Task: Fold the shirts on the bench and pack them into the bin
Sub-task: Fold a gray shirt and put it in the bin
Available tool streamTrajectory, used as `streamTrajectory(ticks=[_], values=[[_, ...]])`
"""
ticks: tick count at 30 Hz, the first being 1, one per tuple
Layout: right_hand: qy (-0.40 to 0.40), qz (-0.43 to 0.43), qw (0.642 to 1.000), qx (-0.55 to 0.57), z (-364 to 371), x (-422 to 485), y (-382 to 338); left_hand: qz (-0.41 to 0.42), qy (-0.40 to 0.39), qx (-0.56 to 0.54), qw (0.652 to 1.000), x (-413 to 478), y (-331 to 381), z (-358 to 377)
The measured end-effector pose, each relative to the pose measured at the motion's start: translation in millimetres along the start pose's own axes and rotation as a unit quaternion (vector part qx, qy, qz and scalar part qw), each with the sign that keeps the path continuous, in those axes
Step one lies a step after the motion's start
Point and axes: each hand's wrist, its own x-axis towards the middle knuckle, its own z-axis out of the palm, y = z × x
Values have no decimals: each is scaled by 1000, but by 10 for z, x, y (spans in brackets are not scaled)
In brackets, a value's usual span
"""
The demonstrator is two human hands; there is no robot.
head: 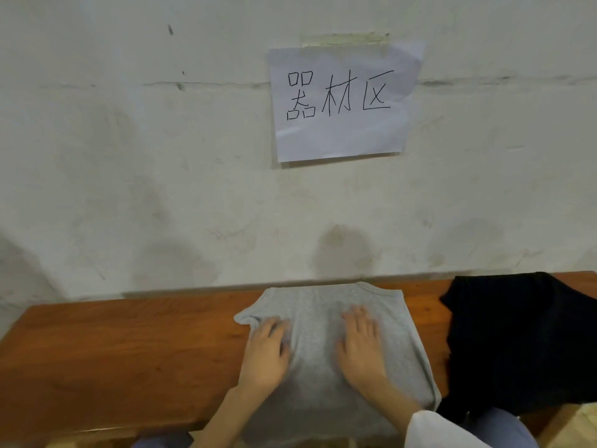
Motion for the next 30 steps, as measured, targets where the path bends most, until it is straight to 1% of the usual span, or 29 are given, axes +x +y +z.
streamTrajectory(ticks=[2,3,4,5,7,9,11,13,15,16,17,18,19,20,21,22,24,26,28,29,30], values=[[-21,-62,997,43,52,51,-315,-108,82,-28,990,-78,-43,-48],[-44,-94,993,46,88,70,-480,-168,106,-26,980,-146,-67,-85],[-70,-120,989,43,129,83,-621,-215,107,-27,970,-201,-78,-108],[-88,-140,986,34,166,75,-741,-242,97,-24,965,-250,-105,-104],[-117,-152,981,-10,245,54,-884,-248,83,-10,965,-307,-174,-61],[-131,-138,981,-46,321,16,-915,-256,86,-21,963,-296,-211,-69],[-140,-124,981,-55,331,-16,-898,-272,77,-29,959,-254,-224,-99],[-155,-111,980,-53,272,1,-905,-279,43,-22,959,-218,-231,-141],[-160,-110,979,-56,194,22,-948,-258,4,-13,966,-209,-259,-172],[-161,-121,978,-58,161,43,-973,-242,-1,-27,970,-196,-284,-190],[-169,-136,974,-61,150,41,-996,-228,3,-57,972,-218,-307,-205],[-182,-148,970,-67,148,36,-1011,-216,17,-120,969,-248,-324,-228],[-194,-156,966,-74,149,40,-1010,-204,29,-203,957,-275,-327,-258],[-203,-158,963,-79,165,38,-1012,-198,29,-287,937,-343,-327,-292],[-207,-157,962,-80,159,48,-1002,-197,18,-352,915,-403,-308,-330],[-211,-155,962,-78,148,59,-991,-200,-1,-392,898,-473,-302,-348],[-220,-152,961,-73,137,65,-985,-223,-55,-430,873,-639,-330,-356],[-222,-149,961,-72,148,58,-978,-248,-138,-438,853,-749,-392,-406],[-221,-144,962,-75,161,48,-972,-228,-242,-394,857,-816,-457,-545],[-221,-144,962,-74,162,48,-963,-211,-271,-377,860,-849,-471,-630],[-222,-147,961,-73,161,54,-961,-196,-282,-361,867,-882,-497,-713]])
